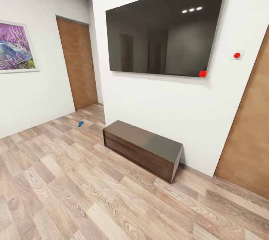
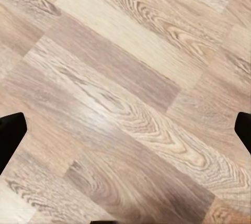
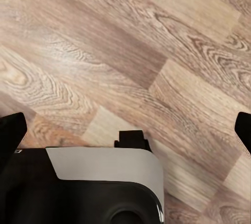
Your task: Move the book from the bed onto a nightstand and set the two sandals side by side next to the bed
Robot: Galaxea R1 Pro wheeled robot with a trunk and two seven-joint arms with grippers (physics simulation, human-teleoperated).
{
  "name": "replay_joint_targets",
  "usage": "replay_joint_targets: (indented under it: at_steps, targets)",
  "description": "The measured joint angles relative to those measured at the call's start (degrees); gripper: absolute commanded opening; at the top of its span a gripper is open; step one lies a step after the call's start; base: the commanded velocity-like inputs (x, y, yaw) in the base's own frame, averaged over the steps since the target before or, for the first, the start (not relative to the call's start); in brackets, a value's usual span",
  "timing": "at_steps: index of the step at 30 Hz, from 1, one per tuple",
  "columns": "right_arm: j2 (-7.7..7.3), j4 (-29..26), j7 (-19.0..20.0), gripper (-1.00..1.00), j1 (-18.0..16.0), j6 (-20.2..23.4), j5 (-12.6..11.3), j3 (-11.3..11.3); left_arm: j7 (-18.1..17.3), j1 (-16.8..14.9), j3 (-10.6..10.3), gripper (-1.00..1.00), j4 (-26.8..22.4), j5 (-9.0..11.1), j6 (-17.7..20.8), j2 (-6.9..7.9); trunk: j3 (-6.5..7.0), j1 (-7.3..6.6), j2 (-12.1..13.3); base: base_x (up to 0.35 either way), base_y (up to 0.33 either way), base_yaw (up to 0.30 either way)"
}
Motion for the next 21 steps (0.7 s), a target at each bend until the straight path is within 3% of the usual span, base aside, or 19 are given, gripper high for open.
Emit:
replay_joint_targets:
  at_steps: [21]
  targets:
    - [0.0,0.0,0.0,1.0,0.0,0.0,0.0,0.0,0.0,0.0,0.0,1.0,0.0,0.0,-0.1,0.0,0.0,0.02,0.0,0.007,0.0,0.293]
